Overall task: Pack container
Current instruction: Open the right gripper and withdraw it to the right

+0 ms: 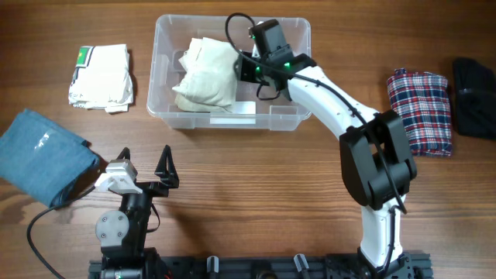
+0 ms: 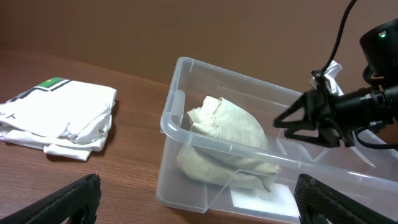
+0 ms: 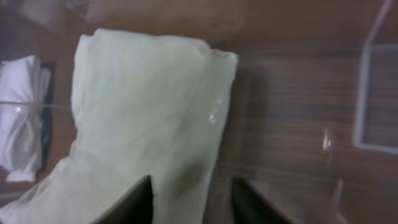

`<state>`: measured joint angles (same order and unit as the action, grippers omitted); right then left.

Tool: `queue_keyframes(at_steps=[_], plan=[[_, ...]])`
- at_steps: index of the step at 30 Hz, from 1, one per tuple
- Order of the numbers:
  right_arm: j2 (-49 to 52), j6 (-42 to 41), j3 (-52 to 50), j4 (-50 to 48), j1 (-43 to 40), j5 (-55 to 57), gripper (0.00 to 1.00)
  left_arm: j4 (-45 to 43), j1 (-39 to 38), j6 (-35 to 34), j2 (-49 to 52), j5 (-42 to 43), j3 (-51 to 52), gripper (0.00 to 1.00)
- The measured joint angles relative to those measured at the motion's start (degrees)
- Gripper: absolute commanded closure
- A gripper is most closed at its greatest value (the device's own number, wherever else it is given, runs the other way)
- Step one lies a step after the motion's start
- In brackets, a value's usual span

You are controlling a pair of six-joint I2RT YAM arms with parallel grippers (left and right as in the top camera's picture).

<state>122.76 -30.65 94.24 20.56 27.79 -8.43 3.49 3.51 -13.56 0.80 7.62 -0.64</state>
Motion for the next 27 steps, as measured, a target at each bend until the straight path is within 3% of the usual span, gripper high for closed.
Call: queue_keyframes(at_steps=[9, 20, 25, 27], plan=[[0.7, 0.3, 0.0, -1.1, 0.6, 0.7, 0.83, 0.0, 0.0, 0.0, 0.0, 0.0, 0.0, 0.0], [3.8, 4.5, 0.0, -4.5, 3.2, -1.5, 0.78, 0.0, 0.0, 0.0, 0.0, 0.0, 0.0, 0.0], [3.7, 6.6, 0.5, -3.8, 2.3, -2.8, 0.67, 0.0, 0.0, 0.0, 0.0, 0.0, 0.0, 0.0], [2.8, 7.8, 1.2, -1.0, 1.0, -3.3, 0.58, 0.0, 0.0, 0.0, 0.0, 0.0, 0.0, 0.0]])
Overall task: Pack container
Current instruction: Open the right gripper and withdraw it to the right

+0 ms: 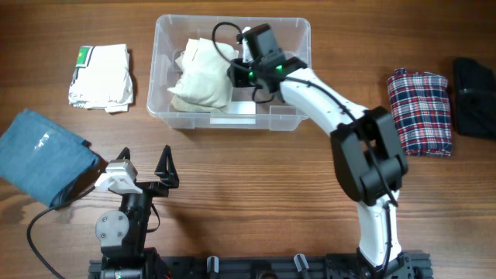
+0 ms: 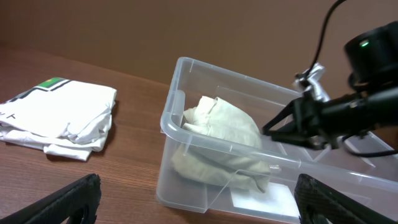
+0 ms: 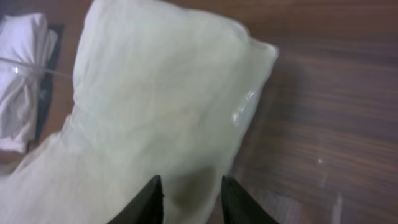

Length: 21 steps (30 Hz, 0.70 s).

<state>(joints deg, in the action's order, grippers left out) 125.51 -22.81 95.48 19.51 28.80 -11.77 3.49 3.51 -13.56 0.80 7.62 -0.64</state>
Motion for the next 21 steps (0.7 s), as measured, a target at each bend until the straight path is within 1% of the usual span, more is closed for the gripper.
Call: queue_keyframes(at_steps=[2, 4, 5, 6, 7, 9, 11, 13, 15, 18, 21], plan=[[-3.0, 1.5, 1.2, 5.2, -2.1, -0.4, 0.5, 0.0, 0.0, 0.0, 0.0, 0.0, 0.0, 0.0], [-6.2, 2.5, 2.4, 9.2, -4.1, -0.5, 0.36, 0.0, 0.0, 0.0, 0.0, 0.0, 0.0, 0.0], [-8.3, 3.8, 3.5, 12.6, -5.5, -0.7, 0.27, 0.0, 0.0, 0.0, 0.0, 0.0, 0.0, 0.0], [-10.5, 4.6, 4.2, 14.8, -6.8, -0.8, 0.12, 0.0, 0.0, 0.0, 0.0, 0.0, 0.0, 0.0], [-14.0, 5.6, 5.1, 17.4, -9.1, -0.9, 0.01, 0.0, 0.0, 0.0, 0.0, 0.0, 0.0, 0.0], [-20.5, 7.3, 6.3, 21.6, -13.8, -0.9, 0.0, 0.0, 0.0, 0.0, 0.0, 0.0, 0.0, 0.0], [-27.3, 8.9, 7.3, 26.4, -21.1, -0.4, 0.0, 0.0, 0.0, 0.0, 0.0, 0.0, 0.0, 0.0], [-30.8, 9.6, 7.9, 29.9, -28.7, 0.0, 0.0, 0.0, 0.0, 0.0, 0.0, 0.0, 0.0, 0.0], [-31.8, 10.3, 8.1, 33.4, -36.3, -0.1, 0.0, 0.0, 0.0, 0.0, 0.0, 0.0, 0.0, 0.0], [-30.6, 11.8, 7.1, 37.1, -46.2, 0.1, 0.0, 0.0, 0.0, 0.0, 0.0, 0.0, 0.0, 0.0], [-28.0, 14.0, 5.3, 38.3, -52.2, 0.3, 0.0, 0.0, 0.0, 0.0, 0.0, 0.0, 0.0, 0.0]])
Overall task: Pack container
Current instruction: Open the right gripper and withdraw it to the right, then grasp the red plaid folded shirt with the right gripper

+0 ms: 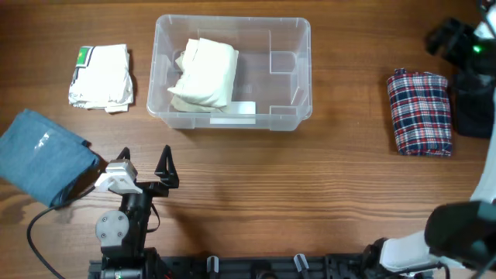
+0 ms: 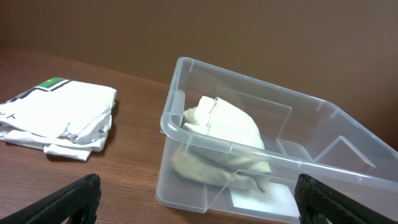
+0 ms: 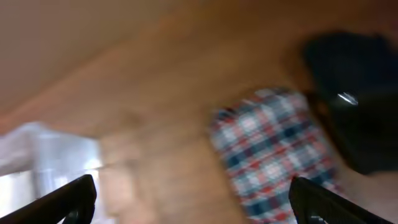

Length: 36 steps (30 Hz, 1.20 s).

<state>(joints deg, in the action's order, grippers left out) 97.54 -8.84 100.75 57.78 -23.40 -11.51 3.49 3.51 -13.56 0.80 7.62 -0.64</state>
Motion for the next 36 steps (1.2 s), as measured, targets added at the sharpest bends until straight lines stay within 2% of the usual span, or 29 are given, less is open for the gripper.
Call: queue_keyframes(at_steps=[2, 6, 15, 19, 21, 23, 24, 25, 26, 27, 28, 36], plan=[[4.7, 2.1, -2.2, 0.3, -4.4, 0.7, 0.0, 0.0, 0.0, 0.0, 0.0, 0.0, 0.0, 0.0], [11.3, 6.5, -2.9, -0.6, -7.6, 1.5, 0.0, 0.0, 0.0, 0.0, 0.0, 0.0, 0.0, 0.0], [25.7, 17.2, -2.9, -1.7, -9.6, 1.7, 0.02, 0.0, 0.0, 0.0, 0.0, 0.0, 0.0, 0.0], [27.7, 19.3, -3.0, -2.8, -11.0, 1.1, 0.04, 0.0, 0.0, 0.0, 0.0, 0.0, 0.0, 0.0], [28.3, 20.6, -3.0, -3.0, -12.2, -0.6, 0.15, 0.0, 0.0, 0.0, 0.0, 0.0, 0.0, 0.0], [28.9, 21.4, -3.0, -3.1, -12.9, -3.0, 0.37, 0.0, 0.0, 0.0, 0.0, 0.0, 0.0, 0.0], [29.2, 22.0, -3.0, -3.1, -13.0, -4.3, 0.59, 0.0, 0.0, 0.0, 0.0, 0.0, 0.0, 0.0], [29.3, 22.3, -3.0, -3.1, -13.0, -5.2, 0.73, 0.0, 0.0, 0.0, 0.0, 0.0, 0.0, 0.0], [29.3, 22.5, -3.0, -3.1, -12.9, -6.1, 0.78, 0.0, 0.0, 0.0, 0.0, 0.0, 0.0, 0.0], [29.3, 22.2, -3.0, -3.0, -12.8, -6.4, 0.89, 0.0, 0.0, 0.0, 0.0, 0.0, 0.0, 0.0], [29.3, 22.0, -3.0, -2.9, -12.7, -6.9, 0.96, 0.0, 0.0, 0.0, 0.0, 0.0, 0.0, 0.0], [29.3, 14.4, -2.6, -2.3, -11.4, -6.8, 0.96, 0.0, 0.0, 0.0, 0.0, 0.0, 0.0, 0.0]])
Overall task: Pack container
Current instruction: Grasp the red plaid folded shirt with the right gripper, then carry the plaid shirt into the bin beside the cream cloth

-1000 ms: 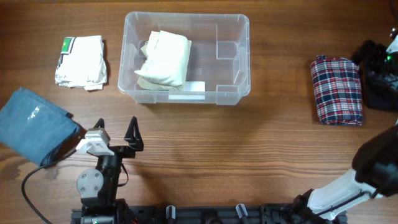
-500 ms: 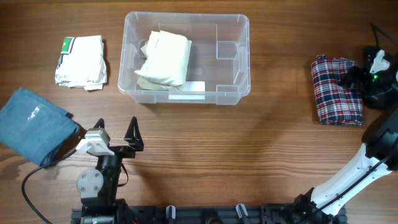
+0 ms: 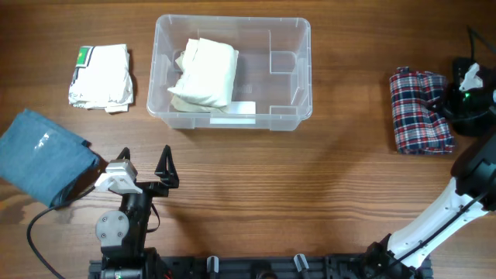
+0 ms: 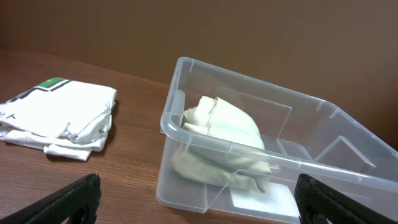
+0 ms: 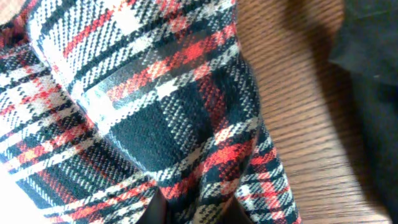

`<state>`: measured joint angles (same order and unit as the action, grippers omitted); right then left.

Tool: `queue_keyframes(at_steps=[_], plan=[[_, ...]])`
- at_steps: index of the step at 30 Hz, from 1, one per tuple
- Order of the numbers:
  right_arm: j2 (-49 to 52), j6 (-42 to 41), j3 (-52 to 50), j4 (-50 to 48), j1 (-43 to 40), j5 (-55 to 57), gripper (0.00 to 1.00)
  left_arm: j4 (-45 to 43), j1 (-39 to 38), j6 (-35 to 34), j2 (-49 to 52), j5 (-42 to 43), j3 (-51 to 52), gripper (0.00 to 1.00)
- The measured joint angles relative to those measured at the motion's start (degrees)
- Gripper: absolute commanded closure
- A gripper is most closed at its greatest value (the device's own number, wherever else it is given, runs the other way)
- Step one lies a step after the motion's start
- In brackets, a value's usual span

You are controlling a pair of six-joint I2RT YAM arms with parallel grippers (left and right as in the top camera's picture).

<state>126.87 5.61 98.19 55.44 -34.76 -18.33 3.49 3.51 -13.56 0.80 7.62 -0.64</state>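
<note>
The clear plastic container (image 3: 298, 77) stands at the back middle, with a cream cloth (image 3: 205, 74) lying in its left half, also seen through the wall as the cream cloth (image 4: 224, 134). A folded red, black and white plaid cloth (image 3: 418, 112) lies at the right. My right gripper (image 3: 452, 97) is at its right edge, and in the wrist view the right gripper (image 5: 198, 208) is shut on a raised fold of the plaid cloth (image 5: 143, 93). My left gripper (image 3: 145, 159) rests open near the front left, the left gripper (image 4: 199, 202) holding nothing.
A folded white shirt with a green mark (image 3: 101, 74) lies left of the container. A blue cloth (image 3: 43, 155) sits at the left edge beside my left arm. A black cloth (image 3: 474, 101) lies at the far right, touching the plaid one.
My right gripper was open in the air over the far right. Now it is down on the plaid cloth's right edge, shut on a fold, and that edge is slightly bunched.
My right gripper was inside the container at the cream cloth, and a moment later still on it, further left. Then it was out of the container over the far right, the cream cloth left inside. Now it grips the plaid cloth. The left arm stayed still.
</note>
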Motion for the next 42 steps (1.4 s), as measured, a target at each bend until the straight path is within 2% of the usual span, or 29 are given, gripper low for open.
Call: queue_keyframes(at_steps=[8, 15, 20, 23, 27, 32, 36, 42], plan=[[-1.4, -8.3, 9.7, 7.1, 10.3, -4.1, 0.96, 0.0, 0.0, 0.0, 0.0, 0.0, 0.0, 0.0], [-17.0, -18.6, 15.3, 4.1, 18.6, -5.7, 0.96, 0.0, 0.0, 0.0, 0.0, 0.0, 0.0, 0.0], [-29.9, -29.3, 16.6, -2.4, 26.1, -6.2, 0.96, 0.0, 0.0, 0.0, 0.0, 0.0, 0.0, 0.0], [-32.4, -37.8, 16.8, -3.8, 32.7, -4.7, 0.96, 0.0, 0.0, 0.0, 0.0, 0.0, 0.0, 0.0], [-31.3, -50.5, 16.7, -3.9, 43.3, 2.4, 0.96, 0.0, 0.0, 0.0, 0.0, 0.0, 0.0, 0.0], [-27.8, -58.5, 16.7, -4.9, 52.0, 10.9, 0.96, 0.0, 0.0, 0.0, 0.0, 0.0, 0.0, 0.0], [-21.6, -61.0, 16.6, -7.6, 55.0, 13.3, 0.96, 0.0, 0.0, 0.0, 0.0, 0.0, 0.0, 0.0], [-11.6, -60.4, 16.6, -8.8, 55.3, 12.3, 0.96, 0.0, 0.0, 0.0, 0.0, 0.0, 0.0, 0.0]])
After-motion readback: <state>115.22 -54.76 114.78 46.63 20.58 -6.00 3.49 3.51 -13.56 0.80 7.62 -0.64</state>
